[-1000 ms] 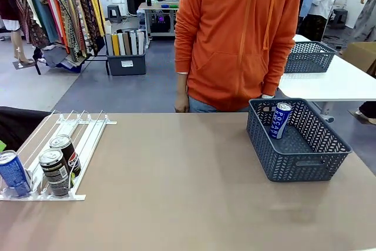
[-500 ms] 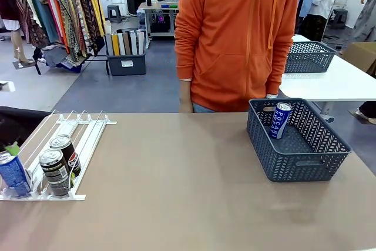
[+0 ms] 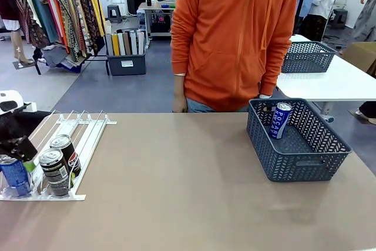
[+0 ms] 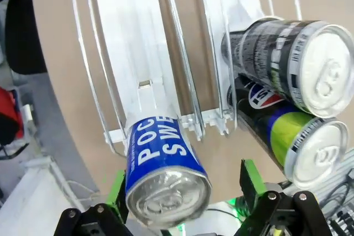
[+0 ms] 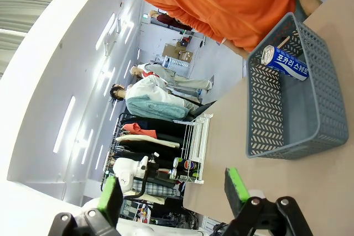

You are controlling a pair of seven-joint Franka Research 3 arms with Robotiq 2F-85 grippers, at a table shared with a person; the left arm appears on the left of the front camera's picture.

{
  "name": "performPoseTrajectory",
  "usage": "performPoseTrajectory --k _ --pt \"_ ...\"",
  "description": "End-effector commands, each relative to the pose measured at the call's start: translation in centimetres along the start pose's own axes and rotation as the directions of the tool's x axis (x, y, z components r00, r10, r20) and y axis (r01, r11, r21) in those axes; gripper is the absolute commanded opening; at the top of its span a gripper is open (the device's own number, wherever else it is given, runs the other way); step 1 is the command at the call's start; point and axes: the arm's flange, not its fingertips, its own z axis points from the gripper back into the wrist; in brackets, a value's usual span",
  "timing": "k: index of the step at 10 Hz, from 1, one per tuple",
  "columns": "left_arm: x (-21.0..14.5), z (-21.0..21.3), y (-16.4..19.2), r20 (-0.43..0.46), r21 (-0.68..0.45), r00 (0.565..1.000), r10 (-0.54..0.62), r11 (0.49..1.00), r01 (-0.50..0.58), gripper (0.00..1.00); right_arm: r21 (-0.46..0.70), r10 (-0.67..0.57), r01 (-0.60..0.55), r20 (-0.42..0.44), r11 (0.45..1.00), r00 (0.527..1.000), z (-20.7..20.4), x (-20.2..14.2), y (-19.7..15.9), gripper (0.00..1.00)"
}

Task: Retrieve and store the cans from the dispenser.
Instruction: Pick up the last remaining can from one row of the Automatic Can Dispenser and place it in the middle of the table.

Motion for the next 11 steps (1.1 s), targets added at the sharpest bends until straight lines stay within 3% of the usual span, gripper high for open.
performPoseTrajectory --k 1,8,9,10,11 --pt "-2.41 -2.32 -0.78 -0.014 0.036 0.999 0.033 0.999 -0.032 1.0 0.026 0.016 -0.016 0.018 1.0 1.0 -0.16 0.25 0.26 1.0" --pt "-2.36 -2.09 -0.43 -0.019 0.084 0.997 0.074 0.994 -0.072 1.0 0.026 0.016 -0.016 0.018 1.0 1.0 -0.16 0.25 0.26 1.0" --pt "-2.49 -2.03 -0.48 -0.021 0.098 0.997 0.068 0.993 -0.065 0.56 0.026 0.016 -0.016 0.018 1.0 1.0 -0.16 0.25 0.26 1.0" --pt "-2.41 -2.05 -0.44 -0.019 0.098 0.998 0.065 0.993 -0.063 0.0 0.026 0.016 -0.016 0.018 1.0 1.0 -0.16 0.25 0.26 1.0" --pt "-2.37 -2.03 -0.44 -0.017 0.105 0.998 0.063 0.993 -0.061 0.0 0.026 0.016 -0.016 0.018 1.0 1.0 -0.16 0.25 0.26 1.0"
